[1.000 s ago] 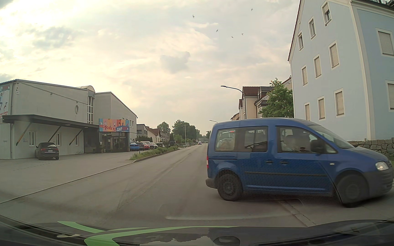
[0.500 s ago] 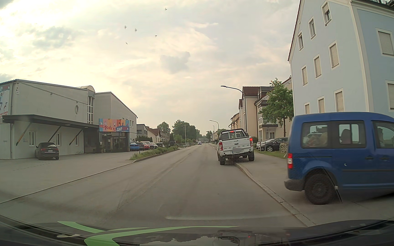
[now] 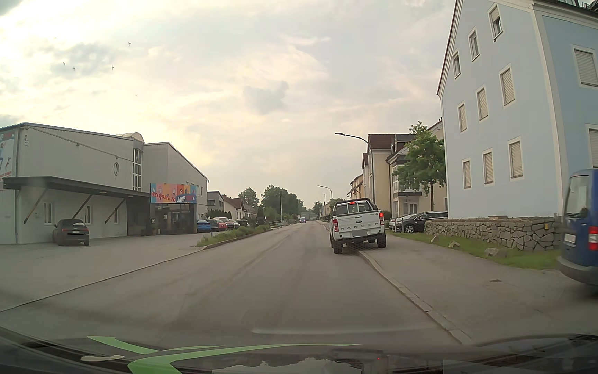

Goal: Follow the waypoints while adhering to traffic rules and regulations

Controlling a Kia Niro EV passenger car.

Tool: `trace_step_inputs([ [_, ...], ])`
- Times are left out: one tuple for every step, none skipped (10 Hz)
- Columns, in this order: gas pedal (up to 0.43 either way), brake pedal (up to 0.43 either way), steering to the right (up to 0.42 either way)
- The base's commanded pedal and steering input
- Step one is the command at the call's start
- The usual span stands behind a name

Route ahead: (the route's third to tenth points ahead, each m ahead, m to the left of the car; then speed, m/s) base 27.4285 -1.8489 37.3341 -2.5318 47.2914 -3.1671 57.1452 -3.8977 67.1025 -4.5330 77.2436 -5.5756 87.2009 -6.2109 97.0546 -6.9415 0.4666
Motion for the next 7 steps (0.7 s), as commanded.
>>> trace_step_inputs([
  [0.539, 0.0, -0.014],
  [0.551, 0.0, -0.024],
  [0.622, 0.0, -0.037],
  [0.622, 0.0, -0.051],
  [0.622, 0.0, -0.062],
  [0.642, 0.0, -0.073],
  [0.681, 0.0, -0.079],
])
